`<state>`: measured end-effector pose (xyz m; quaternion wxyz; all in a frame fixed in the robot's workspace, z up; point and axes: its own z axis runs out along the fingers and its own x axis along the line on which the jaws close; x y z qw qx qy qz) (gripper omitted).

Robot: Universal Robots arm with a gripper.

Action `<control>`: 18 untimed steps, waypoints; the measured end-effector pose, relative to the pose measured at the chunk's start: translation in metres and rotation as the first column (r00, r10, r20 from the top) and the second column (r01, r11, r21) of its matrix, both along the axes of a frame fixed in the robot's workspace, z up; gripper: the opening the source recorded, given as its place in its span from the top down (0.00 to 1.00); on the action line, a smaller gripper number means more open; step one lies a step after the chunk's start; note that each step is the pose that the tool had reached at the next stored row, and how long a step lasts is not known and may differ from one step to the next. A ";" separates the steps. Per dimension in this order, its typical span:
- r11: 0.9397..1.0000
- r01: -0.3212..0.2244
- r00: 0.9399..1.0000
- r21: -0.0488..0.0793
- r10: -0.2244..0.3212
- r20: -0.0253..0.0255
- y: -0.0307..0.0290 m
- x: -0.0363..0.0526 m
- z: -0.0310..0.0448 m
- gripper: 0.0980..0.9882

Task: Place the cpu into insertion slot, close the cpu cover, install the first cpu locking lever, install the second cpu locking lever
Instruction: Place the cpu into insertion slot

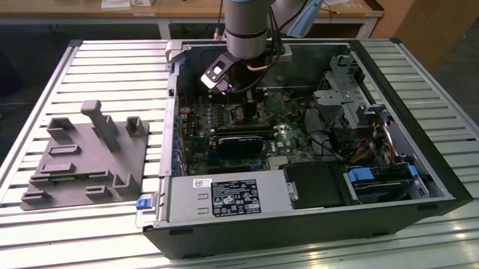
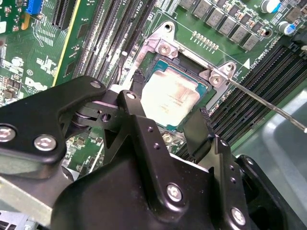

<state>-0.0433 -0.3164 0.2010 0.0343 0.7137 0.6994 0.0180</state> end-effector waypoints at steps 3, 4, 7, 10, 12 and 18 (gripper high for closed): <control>1.000 0.000 1.000 0.000 0.000 0.000 0.0000 0.0000 0.0001 0.44; 1.000 0.000 1.000 0.000 0.000 0.000 0.0000 0.0000 0.0002 0.44; 1.000 0.000 1.000 0.000 0.000 0.000 0.0000 0.0000 0.0004 0.58; 1.000 0.000 1.000 0.000 0.000 0.000 0.0000 0.0000 0.0005 0.71; 1.000 0.000 1.000 0.000 0.000 0.000 0.0000 0.0000 0.0006 0.78; 1.000 0.000 1.000 0.000 0.000 0.000 0.0000 0.0000 0.0009 0.99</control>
